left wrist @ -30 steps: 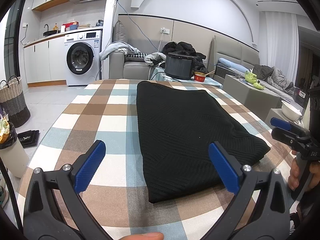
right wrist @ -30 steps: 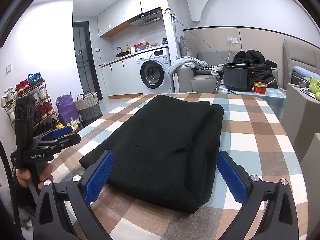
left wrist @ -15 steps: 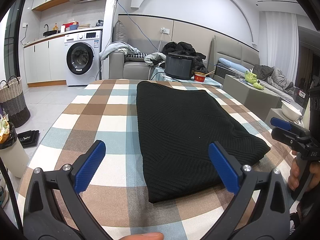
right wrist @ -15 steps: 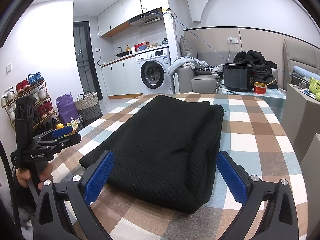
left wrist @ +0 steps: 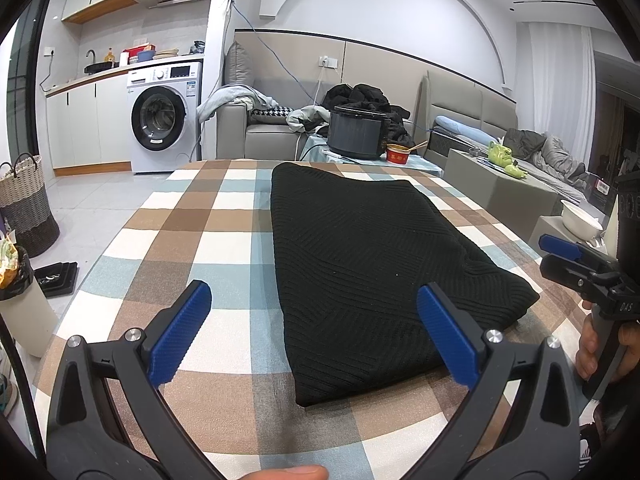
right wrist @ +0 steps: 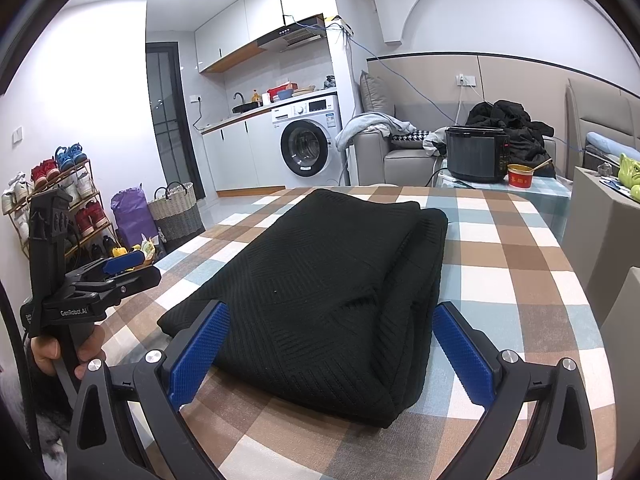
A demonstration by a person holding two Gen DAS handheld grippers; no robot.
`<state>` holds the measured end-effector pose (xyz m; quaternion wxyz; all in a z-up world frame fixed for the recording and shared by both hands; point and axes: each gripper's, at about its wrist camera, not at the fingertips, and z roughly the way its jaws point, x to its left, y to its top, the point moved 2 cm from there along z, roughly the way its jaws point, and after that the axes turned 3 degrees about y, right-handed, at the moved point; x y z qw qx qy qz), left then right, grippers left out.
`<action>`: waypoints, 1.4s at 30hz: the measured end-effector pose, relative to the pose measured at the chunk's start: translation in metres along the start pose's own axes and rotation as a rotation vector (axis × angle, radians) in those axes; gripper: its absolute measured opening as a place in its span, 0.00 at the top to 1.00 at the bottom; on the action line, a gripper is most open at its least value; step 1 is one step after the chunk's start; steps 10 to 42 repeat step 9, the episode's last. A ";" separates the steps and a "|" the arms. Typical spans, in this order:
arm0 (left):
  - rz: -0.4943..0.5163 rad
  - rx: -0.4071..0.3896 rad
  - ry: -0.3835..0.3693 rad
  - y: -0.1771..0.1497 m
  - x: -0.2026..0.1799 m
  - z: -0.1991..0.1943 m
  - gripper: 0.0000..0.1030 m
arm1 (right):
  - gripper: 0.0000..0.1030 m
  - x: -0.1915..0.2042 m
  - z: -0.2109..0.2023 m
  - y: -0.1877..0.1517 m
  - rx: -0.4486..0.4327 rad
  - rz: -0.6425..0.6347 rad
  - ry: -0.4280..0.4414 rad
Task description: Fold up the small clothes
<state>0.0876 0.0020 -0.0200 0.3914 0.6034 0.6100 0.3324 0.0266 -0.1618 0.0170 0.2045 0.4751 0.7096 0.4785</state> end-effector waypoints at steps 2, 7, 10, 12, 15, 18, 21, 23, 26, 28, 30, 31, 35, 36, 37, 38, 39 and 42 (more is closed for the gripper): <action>0.000 -0.001 -0.003 0.000 0.000 0.000 0.01 | 0.00 0.000 0.000 0.000 -0.001 0.000 0.000; 0.001 -0.007 -0.009 0.000 0.000 0.002 0.01 | 0.00 0.000 0.000 0.000 0.000 -0.001 0.001; 0.001 -0.007 -0.011 0.000 0.000 0.001 0.01 | 0.00 0.000 0.000 0.000 0.000 -0.001 0.000; 0.001 -0.007 -0.011 0.000 0.000 0.001 0.01 | 0.00 0.000 0.000 0.000 0.000 -0.001 0.000; 0.001 -0.007 -0.011 0.000 0.000 0.001 0.01 | 0.00 0.000 0.000 0.000 0.000 -0.001 0.000; 0.001 -0.007 -0.011 0.000 0.000 0.001 0.01 | 0.00 0.000 0.000 0.000 0.000 -0.001 0.000; 0.001 -0.007 -0.011 0.000 0.000 0.001 0.01 | 0.00 0.000 0.000 0.000 0.000 -0.001 0.000; 0.001 -0.007 -0.011 0.000 0.000 0.001 0.01 | 0.00 0.000 0.000 0.000 0.000 -0.001 0.000; 0.001 -0.007 -0.011 0.000 0.000 0.001 0.01 | 0.00 0.000 0.000 0.000 0.000 -0.001 0.000; 0.001 -0.007 -0.011 0.000 0.000 0.001 0.01 | 0.00 0.000 0.000 0.000 0.000 -0.001 0.000; 0.001 -0.007 -0.011 0.000 0.000 0.001 0.01 | 0.00 0.000 0.000 0.000 0.000 -0.001 0.000; 0.001 -0.007 -0.011 0.000 0.000 0.001 0.01 | 0.00 0.000 0.000 0.000 0.000 -0.001 0.000; 0.001 -0.007 -0.011 0.000 0.000 0.001 0.01 | 0.00 0.000 0.000 0.000 0.000 -0.001 0.000; 0.001 -0.007 -0.011 0.000 0.000 0.001 0.01 | 0.00 0.000 0.000 0.000 0.000 -0.001 0.000; 0.001 -0.007 -0.011 0.000 0.000 0.001 0.01 | 0.00 0.000 0.000 0.000 0.000 -0.001 0.000; 0.001 -0.007 -0.011 0.000 0.000 0.001 0.01 | 0.00 0.000 0.000 0.000 0.000 -0.001 0.000; 0.001 -0.007 -0.011 0.000 0.000 0.001 0.01 | 0.00 0.000 0.000 0.000 0.000 -0.001 0.000; 0.001 -0.007 -0.011 0.000 0.000 0.001 0.01 | 0.00 0.000 0.000 0.000 0.000 -0.001 0.000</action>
